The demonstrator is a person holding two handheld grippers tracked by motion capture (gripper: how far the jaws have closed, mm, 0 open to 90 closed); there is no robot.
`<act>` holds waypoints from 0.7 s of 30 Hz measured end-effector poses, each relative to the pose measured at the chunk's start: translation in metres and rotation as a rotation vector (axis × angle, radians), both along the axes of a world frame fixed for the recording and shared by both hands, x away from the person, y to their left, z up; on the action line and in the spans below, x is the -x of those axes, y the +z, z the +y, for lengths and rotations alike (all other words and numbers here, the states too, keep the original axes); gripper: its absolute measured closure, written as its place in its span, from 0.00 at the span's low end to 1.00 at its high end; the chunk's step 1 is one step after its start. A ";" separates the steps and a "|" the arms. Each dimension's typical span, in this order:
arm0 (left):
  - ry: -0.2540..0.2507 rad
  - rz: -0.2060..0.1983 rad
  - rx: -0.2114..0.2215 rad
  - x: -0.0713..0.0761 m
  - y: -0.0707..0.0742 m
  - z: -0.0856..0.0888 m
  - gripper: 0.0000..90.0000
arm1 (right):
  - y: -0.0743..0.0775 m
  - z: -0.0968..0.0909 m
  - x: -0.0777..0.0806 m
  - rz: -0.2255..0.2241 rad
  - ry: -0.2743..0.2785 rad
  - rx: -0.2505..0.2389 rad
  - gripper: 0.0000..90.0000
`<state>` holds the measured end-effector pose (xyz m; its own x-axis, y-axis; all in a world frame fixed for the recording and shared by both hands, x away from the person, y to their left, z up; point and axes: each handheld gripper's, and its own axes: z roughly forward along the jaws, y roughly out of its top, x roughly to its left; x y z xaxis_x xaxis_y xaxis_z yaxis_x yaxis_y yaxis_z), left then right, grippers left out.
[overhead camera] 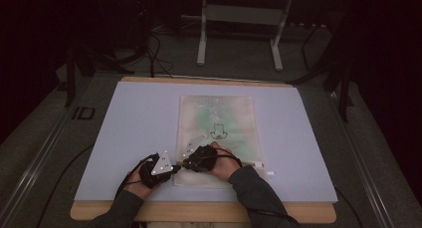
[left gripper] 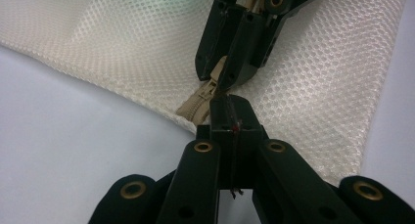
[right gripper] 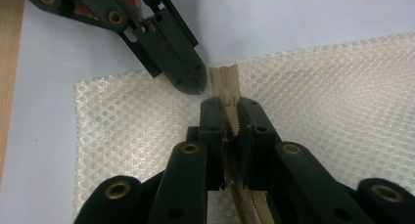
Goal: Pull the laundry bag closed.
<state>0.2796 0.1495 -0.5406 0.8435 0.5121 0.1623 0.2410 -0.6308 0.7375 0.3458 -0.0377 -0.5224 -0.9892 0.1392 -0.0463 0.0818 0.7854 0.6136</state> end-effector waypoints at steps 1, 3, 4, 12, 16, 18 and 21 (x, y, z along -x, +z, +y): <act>-0.003 0.002 0.006 -0.001 0.000 0.001 0.99 | 0.000 0.000 0.000 -0.001 0.002 -0.001 0.91; 0.002 0.019 0.029 -0.003 -0.001 0.004 0.99 | 0.000 0.000 0.000 -0.002 0.004 -0.002 0.91; 0.004 0.023 0.027 -0.003 -0.001 0.004 0.99 | 0.000 0.000 0.000 -0.003 0.004 -0.001 0.91; 0.032 0.034 0.001 -0.003 0.001 0.000 1.00 | 0.001 -0.003 0.001 -0.011 0.007 0.005 0.91; 0.034 0.038 0.003 -0.003 0.001 0.000 1.00 | 0.001 -0.006 0.001 -0.015 0.011 0.007 0.91; 0.033 0.032 -0.005 -0.002 0.001 -0.001 1.00 | 0.002 -0.010 0.001 -0.016 0.012 0.014 0.91; 0.034 0.031 -0.002 -0.002 0.001 -0.001 1.00 | 0.003 -0.014 0.001 -0.019 0.014 0.024 0.91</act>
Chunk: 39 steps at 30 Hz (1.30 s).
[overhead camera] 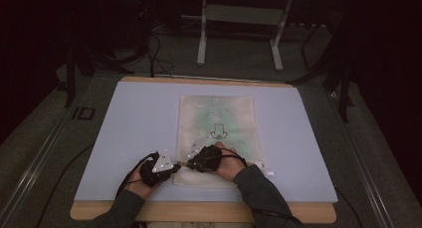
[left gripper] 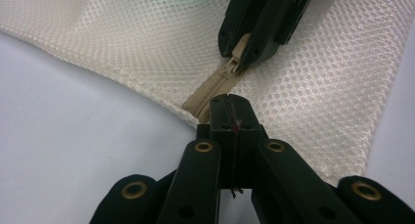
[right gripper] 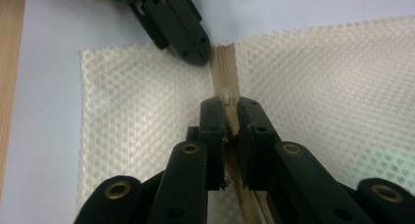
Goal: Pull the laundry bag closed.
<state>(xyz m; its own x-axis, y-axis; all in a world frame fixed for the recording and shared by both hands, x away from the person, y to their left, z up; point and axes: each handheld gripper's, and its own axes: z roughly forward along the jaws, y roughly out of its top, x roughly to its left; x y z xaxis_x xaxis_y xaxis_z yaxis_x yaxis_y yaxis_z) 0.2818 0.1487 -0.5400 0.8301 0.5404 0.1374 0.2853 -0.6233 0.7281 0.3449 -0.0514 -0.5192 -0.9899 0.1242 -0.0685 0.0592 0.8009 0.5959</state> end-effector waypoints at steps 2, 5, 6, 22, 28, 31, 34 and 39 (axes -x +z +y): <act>0.000 0.005 0.009 0.000 0.000 0.001 1.00 | 0.001 -0.003 0.000 0.002 -0.002 0.003 0.91; 0.000 0.008 0.011 -0.001 0.000 0.001 1.00 | 0.001 -0.007 0.000 0.004 -0.004 0.002 0.91; 0.000 0.008 0.013 -0.001 0.000 0.001 1.00 | 0.001 -0.008 0.000 0.004 -0.005 0.002 0.91; -0.003 0.040 0.055 -0.004 -0.001 0.006 1.00 | 0.003 -0.021 -0.002 0.020 -0.026 -0.009 0.91; -0.003 0.047 0.061 -0.004 -0.001 0.007 1.00 | 0.003 -0.029 -0.003 0.031 -0.041 -0.015 0.91; -0.004 0.046 0.060 -0.004 -0.001 0.007 1.00 | 0.003 -0.030 -0.002 0.030 -0.042 -0.019 0.91; -0.004 0.049 0.062 -0.005 -0.001 0.007 1.00 | 0.003 -0.031 -0.002 0.035 -0.046 -0.022 0.91; -0.004 0.049 0.062 -0.005 -0.001 0.007 1.00 | 0.003 -0.033 -0.003 0.034 -0.047 -0.019 0.91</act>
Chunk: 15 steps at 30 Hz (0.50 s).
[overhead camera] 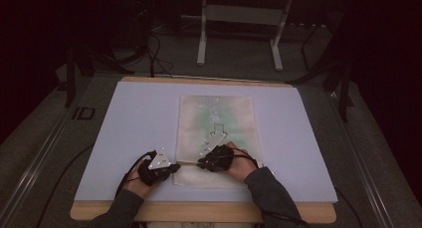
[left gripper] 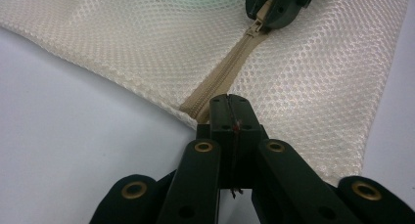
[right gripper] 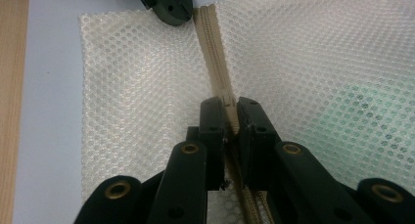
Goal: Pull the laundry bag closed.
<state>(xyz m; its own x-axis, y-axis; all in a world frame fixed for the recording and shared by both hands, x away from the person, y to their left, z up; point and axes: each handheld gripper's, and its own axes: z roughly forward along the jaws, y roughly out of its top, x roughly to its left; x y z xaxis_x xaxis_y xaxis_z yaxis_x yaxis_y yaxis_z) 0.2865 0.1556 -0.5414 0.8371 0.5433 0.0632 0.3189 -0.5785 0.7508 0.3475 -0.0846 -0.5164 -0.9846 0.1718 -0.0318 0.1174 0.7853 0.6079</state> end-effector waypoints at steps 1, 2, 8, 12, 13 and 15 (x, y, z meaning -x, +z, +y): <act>0.000 0.000 0.000 0.000 0.000 0.000 1.00 | 0.000 0.000 0.000 0.000 0.000 0.000 0.91; 0.000 0.001 0.000 0.000 0.000 0.000 1.00 | 0.000 0.000 0.000 0.000 0.000 0.000 0.91; -0.001 0.004 0.004 0.000 0.000 0.000 1.00 | 0.000 -0.001 0.000 0.006 -0.002 -0.001 0.91; -0.001 0.004 0.003 0.000 0.000 0.000 1.00 | 0.001 -0.003 0.000 0.009 -0.003 0.000 0.91; -0.001 0.007 0.005 0.000 0.000 0.000 1.00 | 0.001 -0.004 0.000 0.009 -0.004 0.001 0.91; -0.001 0.006 0.005 0.000 0.000 0.000 1.00 | 0.001 -0.004 0.000 0.009 -0.004 0.001 0.91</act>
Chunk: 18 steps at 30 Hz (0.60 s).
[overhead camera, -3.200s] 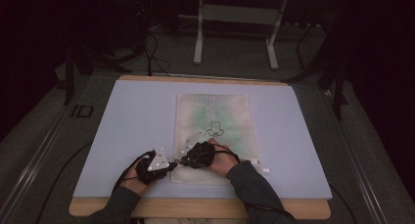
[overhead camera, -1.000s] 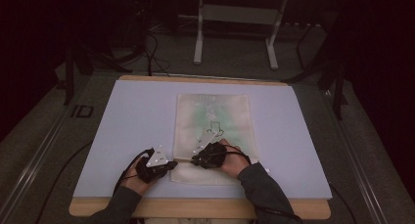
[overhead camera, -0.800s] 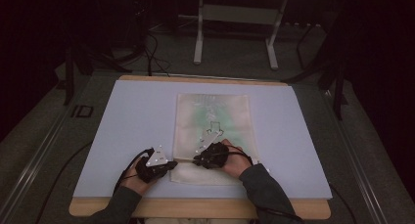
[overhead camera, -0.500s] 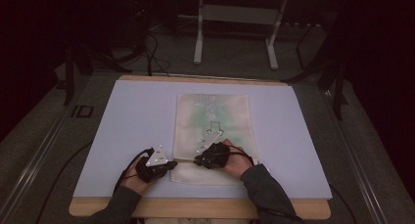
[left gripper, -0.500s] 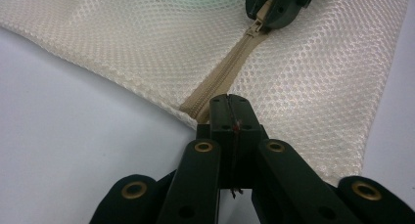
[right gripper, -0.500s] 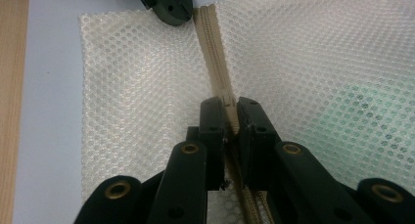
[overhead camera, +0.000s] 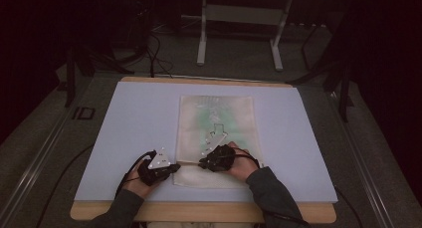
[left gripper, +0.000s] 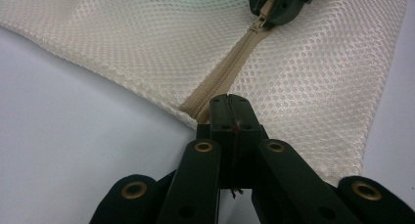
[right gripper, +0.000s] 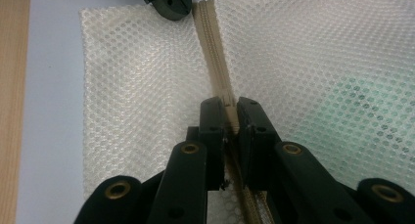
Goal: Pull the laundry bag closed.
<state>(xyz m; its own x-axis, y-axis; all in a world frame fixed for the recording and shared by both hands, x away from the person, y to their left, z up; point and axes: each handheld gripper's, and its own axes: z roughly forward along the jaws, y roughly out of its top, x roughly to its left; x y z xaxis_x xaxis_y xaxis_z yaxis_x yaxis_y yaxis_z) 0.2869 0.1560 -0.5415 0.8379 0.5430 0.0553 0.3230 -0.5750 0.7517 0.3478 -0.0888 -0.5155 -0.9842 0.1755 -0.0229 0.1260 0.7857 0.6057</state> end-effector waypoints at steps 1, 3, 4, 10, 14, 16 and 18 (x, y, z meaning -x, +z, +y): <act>0.000 0.001 0.000 0.000 0.000 0.000 1.00 | 0.000 -0.001 0.000 0.001 -0.003 0.004 0.91; 0.000 0.002 0.002 0.000 0.000 0.000 1.00 | 0.000 -0.003 -0.001 -0.001 -0.002 0.003 0.91; 0.000 0.002 0.001 0.000 0.000 0.000 1.00 | 0.001 -0.003 -0.001 0.002 -0.004 0.002 0.91; 0.000 0.001 0.001 0.000 0.000 0.000 1.00 | 0.001 -0.004 -0.001 0.003 -0.001 0.005 0.91; 0.000 0.002 0.002 0.000 0.000 0.000 1.00 | 0.001 -0.004 -0.001 0.005 0.001 0.005 0.91; 0.000 0.002 0.002 0.000 0.000 0.000 1.00 | 0.001 -0.005 -0.002 0.006 0.000 0.005 0.91; 0.000 0.003 0.002 0.000 0.000 0.000 1.00 | 0.001 -0.007 -0.002 0.008 -0.004 0.005 0.91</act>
<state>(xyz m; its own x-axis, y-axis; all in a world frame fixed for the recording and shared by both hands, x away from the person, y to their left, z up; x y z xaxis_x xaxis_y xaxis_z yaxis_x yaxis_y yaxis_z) 0.2871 0.1560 -0.5415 0.8380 0.5432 0.0520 0.3250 -0.5733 0.7521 0.3493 -0.0954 -0.5143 -0.9837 0.1790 -0.0157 0.1338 0.7884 0.6005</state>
